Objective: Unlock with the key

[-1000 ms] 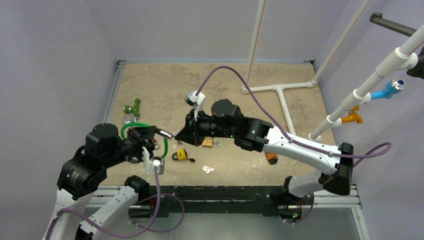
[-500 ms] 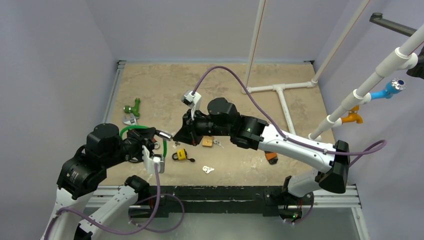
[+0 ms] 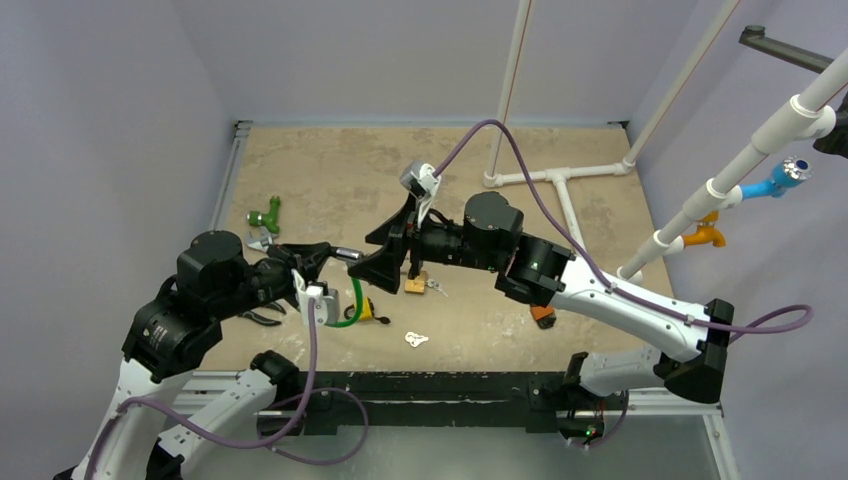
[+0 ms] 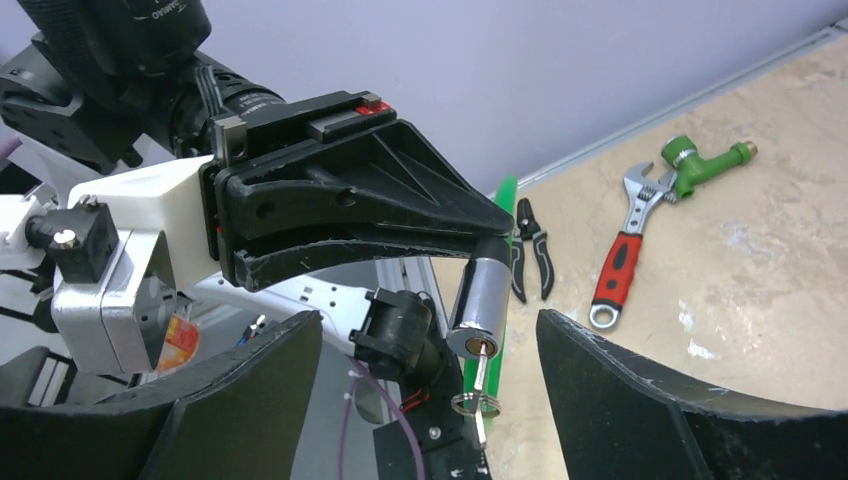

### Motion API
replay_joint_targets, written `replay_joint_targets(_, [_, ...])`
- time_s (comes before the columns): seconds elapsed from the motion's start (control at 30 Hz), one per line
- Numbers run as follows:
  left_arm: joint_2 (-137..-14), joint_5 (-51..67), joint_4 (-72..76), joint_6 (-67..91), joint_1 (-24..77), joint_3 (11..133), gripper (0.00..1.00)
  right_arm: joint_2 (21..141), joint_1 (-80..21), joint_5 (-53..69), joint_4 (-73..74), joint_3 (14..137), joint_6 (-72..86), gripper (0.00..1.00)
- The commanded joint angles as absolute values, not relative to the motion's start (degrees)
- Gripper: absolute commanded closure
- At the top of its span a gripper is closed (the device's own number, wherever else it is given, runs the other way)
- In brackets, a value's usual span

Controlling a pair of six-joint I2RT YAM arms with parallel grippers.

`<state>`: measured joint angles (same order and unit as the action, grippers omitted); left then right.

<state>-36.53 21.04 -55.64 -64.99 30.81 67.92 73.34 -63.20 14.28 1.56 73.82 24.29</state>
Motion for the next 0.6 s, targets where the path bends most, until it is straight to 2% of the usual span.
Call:
replay_joint_targets(0.0, [-37.59,24.15,-49.59,-59.95,30.99,71.75,1.00,74.09,-63.02,13.88,-2.63,72.86,22.53,0.21])
replay_joint_targets(0.2, [-38.47,24.01,-51.23,-58.91,30.99,73.35,1.00,76.56,-63.02,15.38,-0.20,76.05,20.79,0.41])
replay_joint_targets(0.37, [-38.89,26.63,-52.34,-57.83,30.97,74.32,1.00,77.94,-63.02,16.31,1.65,78.48,19.51,0.72])
replay_joint_targets(0.5, [-39.09,30.23,-55.52,-57.35,31.01,74.53,1.00,76.72,-63.06,14.11,0.45,77.36,18.30,0.85])
replay_joint_targets(0.57, [-39.23,32.04,-56.74,-55.14,30.97,74.58,1.00,75.64,-63.02,14.01,-0.79,76.27,17.40,0.96])
